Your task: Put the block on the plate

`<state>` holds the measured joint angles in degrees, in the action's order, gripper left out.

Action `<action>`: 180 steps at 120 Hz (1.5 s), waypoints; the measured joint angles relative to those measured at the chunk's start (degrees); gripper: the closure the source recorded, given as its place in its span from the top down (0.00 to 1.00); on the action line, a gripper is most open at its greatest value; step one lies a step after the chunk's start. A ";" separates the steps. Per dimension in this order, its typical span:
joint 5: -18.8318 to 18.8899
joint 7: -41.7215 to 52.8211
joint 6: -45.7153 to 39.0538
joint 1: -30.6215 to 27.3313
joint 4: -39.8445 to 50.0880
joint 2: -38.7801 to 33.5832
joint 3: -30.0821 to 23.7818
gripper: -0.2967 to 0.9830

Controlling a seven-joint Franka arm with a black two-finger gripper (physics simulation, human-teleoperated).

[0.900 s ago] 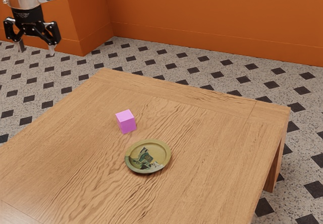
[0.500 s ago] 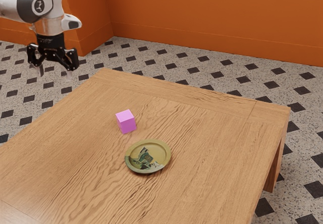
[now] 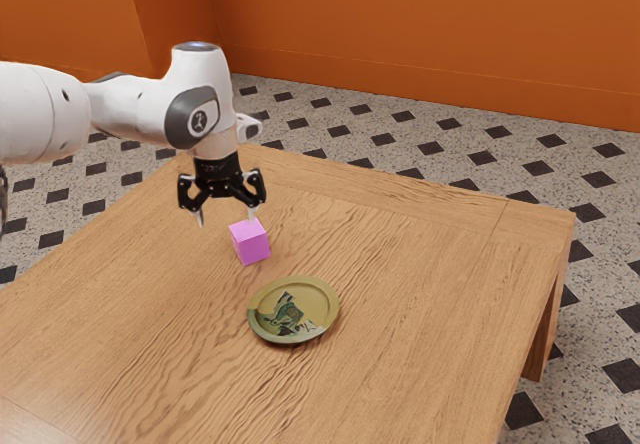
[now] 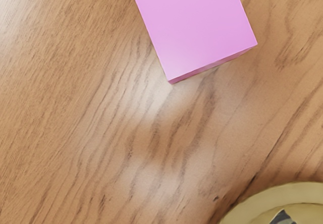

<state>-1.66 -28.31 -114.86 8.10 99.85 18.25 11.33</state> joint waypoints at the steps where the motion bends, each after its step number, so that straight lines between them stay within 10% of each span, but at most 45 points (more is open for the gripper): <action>1: -0.11 -0.33 -0.32 0.12 0.01 0.26 0.19 0.77; 74: -2.22 -12.39 -11.83 -1.53 -12.76 17.44 2.44 0.77; 180: -5.26 -16.36 -15.85 -1.59 -12.82 22.02 2.29 0.77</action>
<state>-6.92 -44.67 -130.71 6.51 87.03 40.27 13.62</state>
